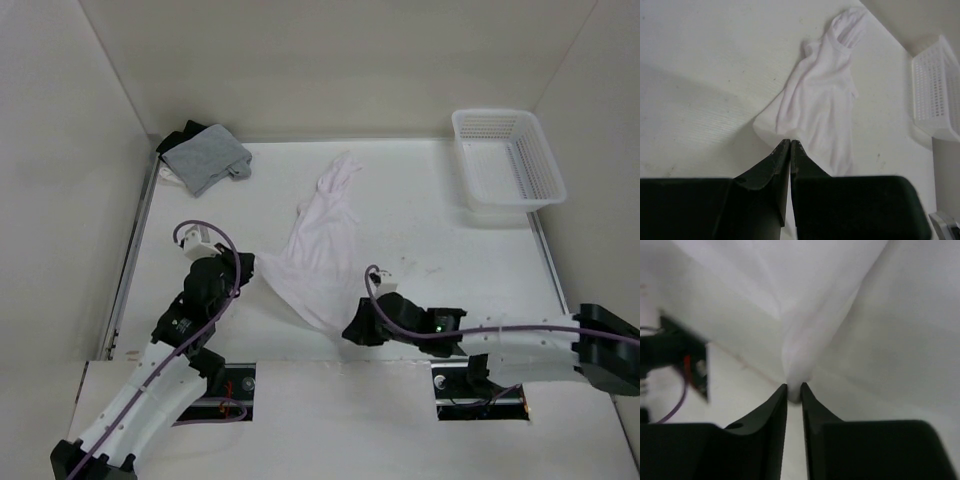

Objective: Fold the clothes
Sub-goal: Flatten the tank top out

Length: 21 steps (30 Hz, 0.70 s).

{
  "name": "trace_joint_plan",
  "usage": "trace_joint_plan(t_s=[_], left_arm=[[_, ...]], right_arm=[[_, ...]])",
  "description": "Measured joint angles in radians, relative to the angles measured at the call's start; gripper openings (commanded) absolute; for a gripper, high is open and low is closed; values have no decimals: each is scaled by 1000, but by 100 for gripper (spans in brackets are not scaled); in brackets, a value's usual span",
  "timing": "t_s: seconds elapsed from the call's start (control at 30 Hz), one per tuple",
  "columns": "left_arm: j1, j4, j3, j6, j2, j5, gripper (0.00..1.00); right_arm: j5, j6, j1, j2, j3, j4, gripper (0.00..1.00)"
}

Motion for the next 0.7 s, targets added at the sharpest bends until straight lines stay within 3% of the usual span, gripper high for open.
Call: trace_joint_plan(t_s=[0.07,0.13,0.2,0.27,0.4,0.7], left_arm=[[-1,2,48,12,9,-1,3],[3,10,68,21,8,-3,3],[10,13,74,29,-2,-3,3],[31,0,74,35,-24,-5,3],[41,-15,74,40,-45,-5,3],[41,-22,60,47,-58,-5,3]], right_arm=[[-50,80,74,-140,4,-76,57],[-78,137,139,-263,0,-132,63],[-94,169,163,-373,-13,-172,63],[-83,159,39,-417,-26,-174,58],[-77,76,-209,-187,-21,-96,58],[-82,-60,-271,278,127,58,44]])
